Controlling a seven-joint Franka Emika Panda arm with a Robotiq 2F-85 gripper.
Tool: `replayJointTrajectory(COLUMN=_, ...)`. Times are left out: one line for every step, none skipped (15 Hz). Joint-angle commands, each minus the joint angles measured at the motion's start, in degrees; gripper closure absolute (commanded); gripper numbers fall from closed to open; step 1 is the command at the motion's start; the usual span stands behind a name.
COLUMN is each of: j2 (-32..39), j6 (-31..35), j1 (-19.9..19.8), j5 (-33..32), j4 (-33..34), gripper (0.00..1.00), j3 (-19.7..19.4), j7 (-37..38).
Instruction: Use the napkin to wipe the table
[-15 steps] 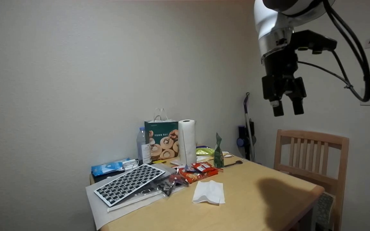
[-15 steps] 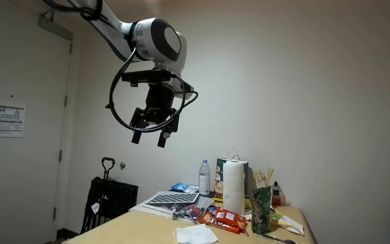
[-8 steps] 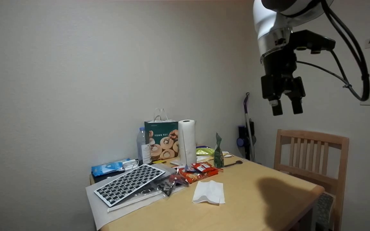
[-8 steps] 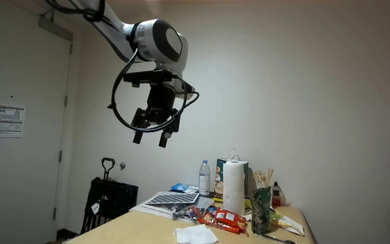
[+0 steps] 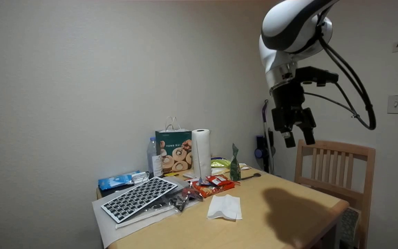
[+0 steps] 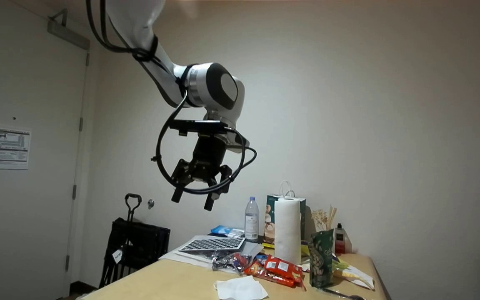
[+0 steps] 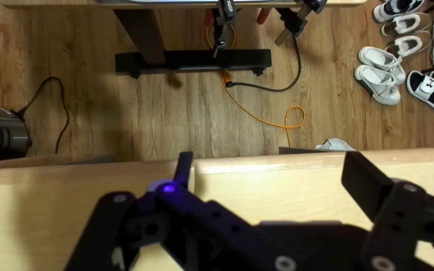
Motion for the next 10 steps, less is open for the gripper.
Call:
replayJointTrajectory(j2=5.64, j6=-2.11, j1=-0.04, j5=-0.53, j4=2.27, gripper=0.0, j3=-0.66, j7=-5.03)
replayJointTrajectory(j2=5.46, j6=-3.1, j1=-0.27, j5=-2.19, j4=1.79, gripper=0.0, j3=-0.68, j7=-5.72)
replayJointTrajectory(j2=4.71, j6=-0.87, j1=-0.08, j5=-0.66, j4=0.9, gripper=0.0, j3=-0.29, j7=-2.95)
replayJointTrajectory(j2=5.46, j6=-0.89, j1=-0.12, j5=-0.76, j4=0.92, gripper=0.0, j3=-0.34, j7=-3.16)
replayJointTrajectory(j2=5.7, j6=-0.82, j1=-0.12, j5=-0.76, j4=0.93, gripper=0.0, j3=-0.32, j7=-3.16)
replayJointTrajectory(j2=5.65, j6=-0.82, j1=-0.12, j5=-0.76, j4=0.95, gripper=0.0, j3=-0.31, j7=-3.16)
replayJointTrajectory(j2=5.55, j6=-0.83, j1=-0.09, j5=-0.76, j4=0.97, gripper=0.0, j3=-0.27, j7=-3.16)
replayJointTrajectory(j2=5.46, j6=-0.83, j1=-0.09, j5=-0.76, j4=1.0, gripper=0.0, j3=-0.27, j7=-3.16)
replayJointTrajectory(j2=7.21, j6=-0.16, j1=0.19, j5=0.37, j4=2.05, gripper=0.0, j3=0.09, j7=-1.14)
replayJointTrajectory(j2=10.27, j6=-0.49, j1=0.65, j5=2.94, j4=4.18, gripper=0.0, j3=0.42, j7=-0.66)
